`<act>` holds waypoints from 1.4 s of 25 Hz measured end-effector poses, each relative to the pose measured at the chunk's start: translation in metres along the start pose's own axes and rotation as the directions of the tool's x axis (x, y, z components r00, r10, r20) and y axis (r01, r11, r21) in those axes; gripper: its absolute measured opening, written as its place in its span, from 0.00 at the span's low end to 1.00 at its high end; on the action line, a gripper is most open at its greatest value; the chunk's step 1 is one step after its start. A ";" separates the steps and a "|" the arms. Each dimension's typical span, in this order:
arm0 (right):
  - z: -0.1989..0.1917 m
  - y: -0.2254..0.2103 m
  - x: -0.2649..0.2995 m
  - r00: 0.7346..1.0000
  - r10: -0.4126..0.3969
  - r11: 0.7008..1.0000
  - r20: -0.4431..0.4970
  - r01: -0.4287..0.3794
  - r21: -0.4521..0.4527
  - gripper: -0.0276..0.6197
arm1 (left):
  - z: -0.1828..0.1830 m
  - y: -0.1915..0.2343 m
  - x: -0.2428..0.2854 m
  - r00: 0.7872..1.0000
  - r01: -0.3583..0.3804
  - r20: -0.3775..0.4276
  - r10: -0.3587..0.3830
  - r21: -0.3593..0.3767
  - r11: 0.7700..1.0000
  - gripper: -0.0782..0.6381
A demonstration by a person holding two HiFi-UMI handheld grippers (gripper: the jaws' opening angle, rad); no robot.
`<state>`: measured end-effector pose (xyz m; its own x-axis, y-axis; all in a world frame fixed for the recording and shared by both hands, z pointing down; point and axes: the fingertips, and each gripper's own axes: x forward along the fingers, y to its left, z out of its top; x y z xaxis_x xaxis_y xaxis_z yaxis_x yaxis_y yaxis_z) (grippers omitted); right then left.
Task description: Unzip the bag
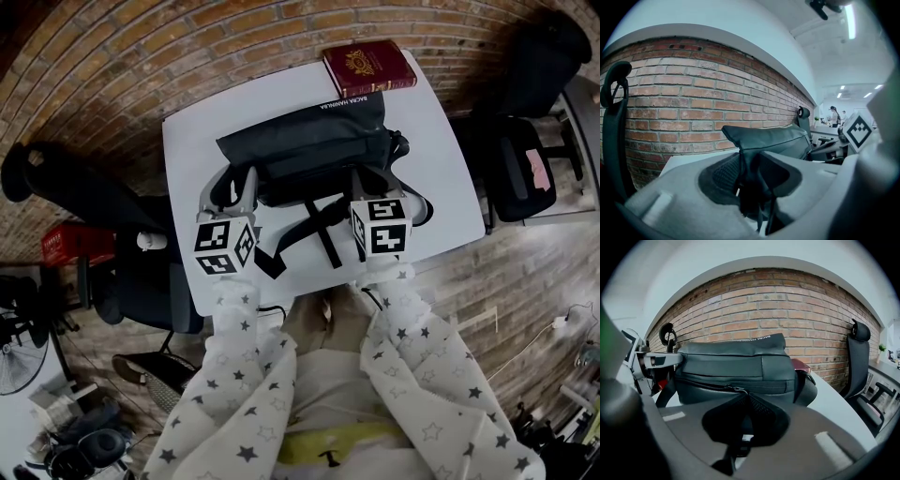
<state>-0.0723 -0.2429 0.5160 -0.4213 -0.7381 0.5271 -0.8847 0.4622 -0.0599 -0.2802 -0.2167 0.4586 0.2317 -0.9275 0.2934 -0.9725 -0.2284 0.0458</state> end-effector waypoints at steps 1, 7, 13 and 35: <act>0.000 -0.004 -0.001 1.000 -0.008 1.000 0.001 0.008 0.006 0.07 | 0.000 0.000 0.000 1.000 -0.001 0.000 0.001 -0.001 1.000 0.30; -0.001 -0.027 -0.006 0.998 -0.061 0.997 0.006 0.060 0.041 0.07 | 0.000 0.001 0.001 1.000 -0.006 0.003 0.006 -0.002 1.000 0.29; -0.001 -0.044 -0.011 0.995 -0.095 0.993 0.011 0.094 0.066 0.07 | -0.001 0.001 0.000 1.000 -0.007 0.005 0.007 -0.001 1.000 0.29; -0.001 -0.065 -0.016 0.986 -0.166 0.980 0.019 0.163 0.117 0.07 | -0.001 0.001 -0.001 1.000 -0.017 0.016 0.017 -0.013 1.000 0.29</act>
<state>-0.0081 -0.2610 0.5125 -0.2721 -0.8139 0.5133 -0.9587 0.2751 -0.0720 -0.2816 -0.2158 0.4596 0.2151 -0.9360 0.2786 -0.9765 -0.2087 0.0528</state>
